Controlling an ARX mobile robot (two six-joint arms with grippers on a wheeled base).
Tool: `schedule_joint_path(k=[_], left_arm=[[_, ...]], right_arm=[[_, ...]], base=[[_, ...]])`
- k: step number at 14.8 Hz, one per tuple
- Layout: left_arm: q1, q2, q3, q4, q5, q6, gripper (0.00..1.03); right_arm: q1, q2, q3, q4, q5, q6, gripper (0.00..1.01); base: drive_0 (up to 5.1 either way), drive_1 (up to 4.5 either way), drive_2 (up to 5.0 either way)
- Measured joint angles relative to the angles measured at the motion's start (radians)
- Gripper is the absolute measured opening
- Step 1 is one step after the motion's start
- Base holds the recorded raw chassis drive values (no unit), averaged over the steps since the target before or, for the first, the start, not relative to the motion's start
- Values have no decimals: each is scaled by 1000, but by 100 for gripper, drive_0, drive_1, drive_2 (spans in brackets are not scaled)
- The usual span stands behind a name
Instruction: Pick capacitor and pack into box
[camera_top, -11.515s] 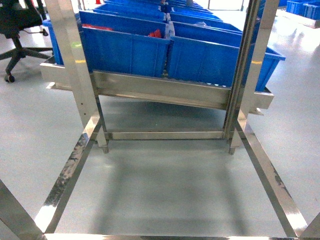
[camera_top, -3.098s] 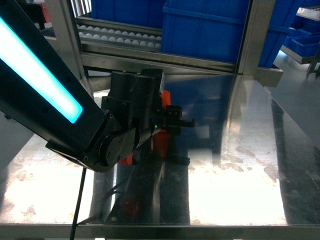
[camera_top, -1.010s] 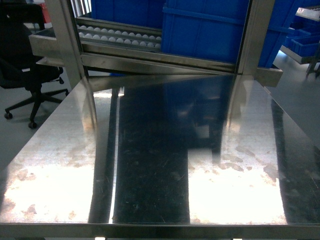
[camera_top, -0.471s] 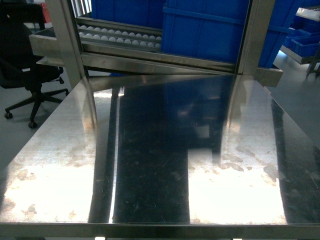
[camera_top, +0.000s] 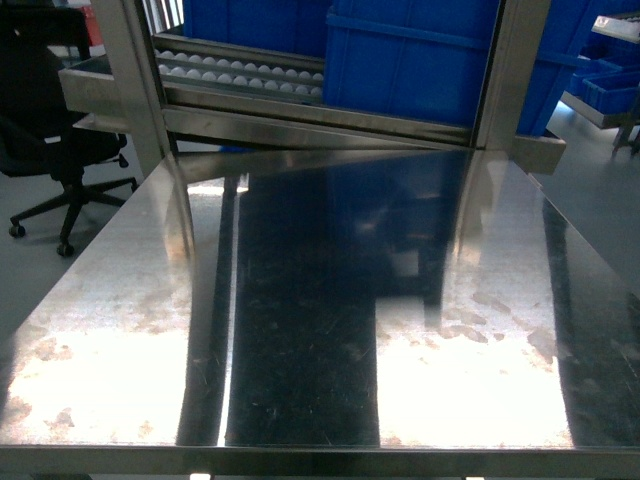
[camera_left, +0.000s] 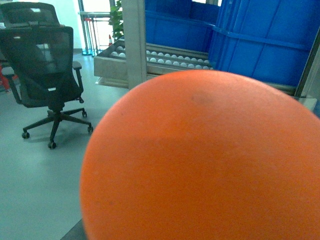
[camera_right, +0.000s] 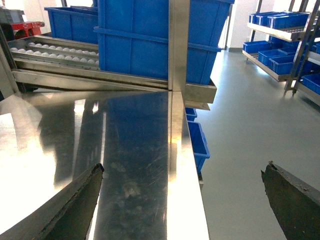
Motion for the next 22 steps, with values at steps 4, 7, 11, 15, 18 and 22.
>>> schedule_joint_path(k=[4, 7, 11, 15, 18, 22], left_arm=[[0, -76, 0, -74, 0, 0, 44], [0, -232, 0, -283, -1, 0, 44], [0, -256, 0, -266, 0, 0, 44], [0, -256, 0, -272, 0, 0, 44], [0, -256, 0, -272, 0, 0, 44], [0, -256, 0, -272, 0, 0, 44]], right_arm=[[0, 0, 0, 0, 0, 0, 98], [0, 0, 0, 0, 0, 0, 98], [0, 0, 0, 0, 0, 0, 98], [0, 0, 0, 0, 0, 0, 98], [0, 0, 0, 0, 0, 0, 98], [0, 0, 0, 0, 0, 0, 98]], base=[[0, 0, 0], [0, 0, 0], [0, 0, 0], [0, 0, 0], [0, 0, 0], [0, 0, 0]])
